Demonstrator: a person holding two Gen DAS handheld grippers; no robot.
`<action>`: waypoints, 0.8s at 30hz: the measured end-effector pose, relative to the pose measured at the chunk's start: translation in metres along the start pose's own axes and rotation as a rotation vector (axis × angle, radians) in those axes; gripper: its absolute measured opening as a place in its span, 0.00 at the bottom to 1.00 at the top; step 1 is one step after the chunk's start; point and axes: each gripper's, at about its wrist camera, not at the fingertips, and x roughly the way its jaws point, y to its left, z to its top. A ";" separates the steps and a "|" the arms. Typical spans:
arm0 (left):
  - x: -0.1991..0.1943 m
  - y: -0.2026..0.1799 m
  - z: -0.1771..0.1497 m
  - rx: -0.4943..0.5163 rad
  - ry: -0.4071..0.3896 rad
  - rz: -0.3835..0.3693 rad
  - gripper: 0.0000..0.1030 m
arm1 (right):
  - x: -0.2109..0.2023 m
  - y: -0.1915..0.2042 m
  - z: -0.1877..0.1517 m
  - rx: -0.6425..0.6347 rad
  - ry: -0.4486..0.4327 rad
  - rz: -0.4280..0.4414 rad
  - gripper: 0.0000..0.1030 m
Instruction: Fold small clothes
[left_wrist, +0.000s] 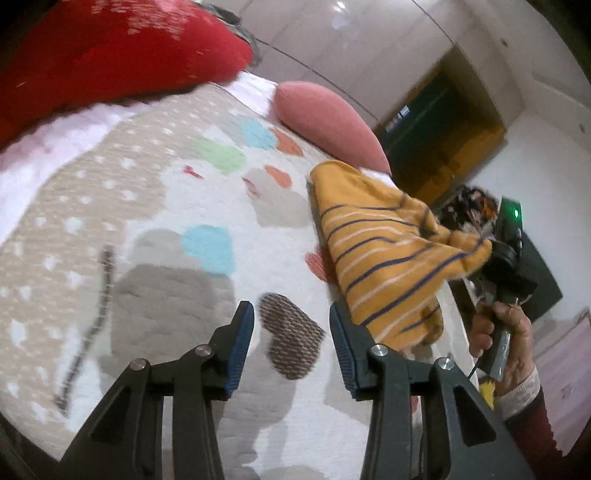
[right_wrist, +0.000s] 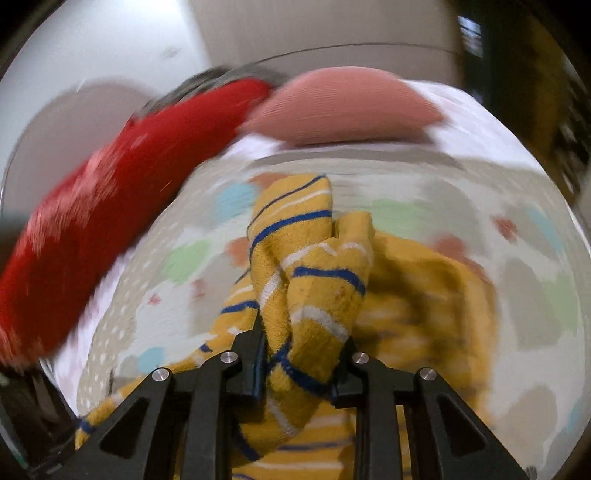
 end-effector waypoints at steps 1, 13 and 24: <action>0.007 -0.006 -0.001 0.013 0.012 0.000 0.39 | -0.004 -0.025 -0.004 0.049 -0.005 -0.004 0.26; 0.039 -0.049 -0.004 0.084 0.090 0.008 0.54 | -0.046 -0.142 -0.045 0.310 -0.107 0.064 0.66; 0.057 -0.085 -0.006 0.118 0.145 -0.032 0.59 | -0.047 -0.091 -0.088 0.165 0.001 0.231 0.14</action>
